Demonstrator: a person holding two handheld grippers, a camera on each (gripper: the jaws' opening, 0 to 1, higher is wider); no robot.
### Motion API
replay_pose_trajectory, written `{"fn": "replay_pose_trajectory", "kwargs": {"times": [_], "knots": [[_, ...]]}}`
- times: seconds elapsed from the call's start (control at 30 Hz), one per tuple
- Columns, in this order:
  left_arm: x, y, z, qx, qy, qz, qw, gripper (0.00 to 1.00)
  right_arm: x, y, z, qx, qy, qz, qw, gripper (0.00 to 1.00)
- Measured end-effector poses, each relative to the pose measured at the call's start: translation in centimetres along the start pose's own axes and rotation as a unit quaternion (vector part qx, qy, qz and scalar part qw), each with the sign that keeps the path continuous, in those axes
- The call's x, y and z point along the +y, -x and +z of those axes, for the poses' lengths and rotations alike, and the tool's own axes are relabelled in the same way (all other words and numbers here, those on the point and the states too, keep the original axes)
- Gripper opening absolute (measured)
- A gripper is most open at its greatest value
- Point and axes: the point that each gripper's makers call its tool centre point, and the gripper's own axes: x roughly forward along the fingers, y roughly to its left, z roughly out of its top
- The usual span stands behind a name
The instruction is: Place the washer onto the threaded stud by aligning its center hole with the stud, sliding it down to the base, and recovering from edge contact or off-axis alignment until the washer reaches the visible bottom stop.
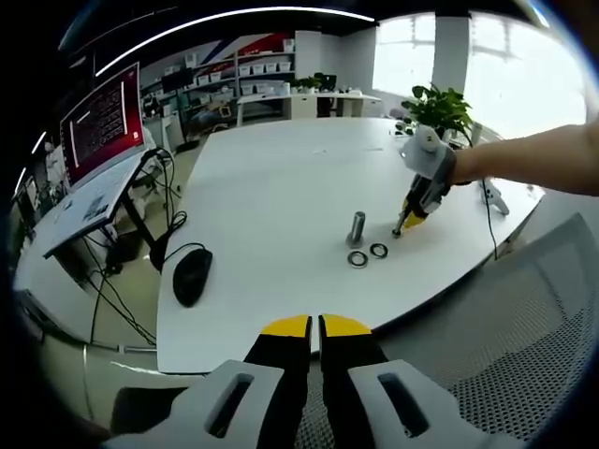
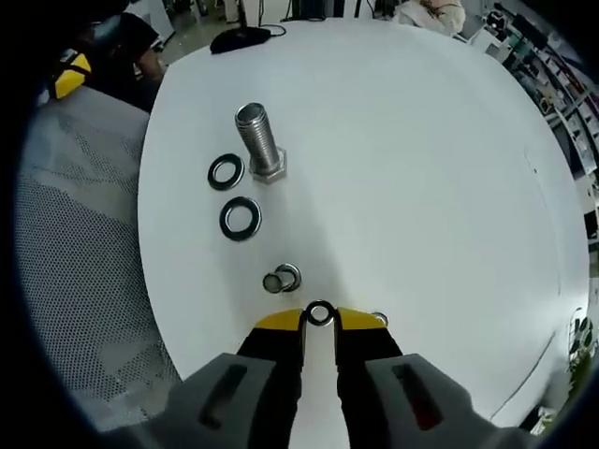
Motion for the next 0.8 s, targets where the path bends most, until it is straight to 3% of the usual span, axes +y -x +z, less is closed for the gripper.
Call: {"fn": "replay_pose_trajectory", "kwargs": {"times": [0.4,0.8], "knots": [[0.0,0.0,0.0,-0.001,0.0,0.0,1.0,0.01,0.4,2.7,1.1,-0.005,0.003,0.012,0.9999,0.13],[0.0,0.0,0.1,-0.002,0.0,0.0,1.0,0.01,2.2,4.8,3.5,-0.009,0.042,0.034,0.9985,0.13]]}}
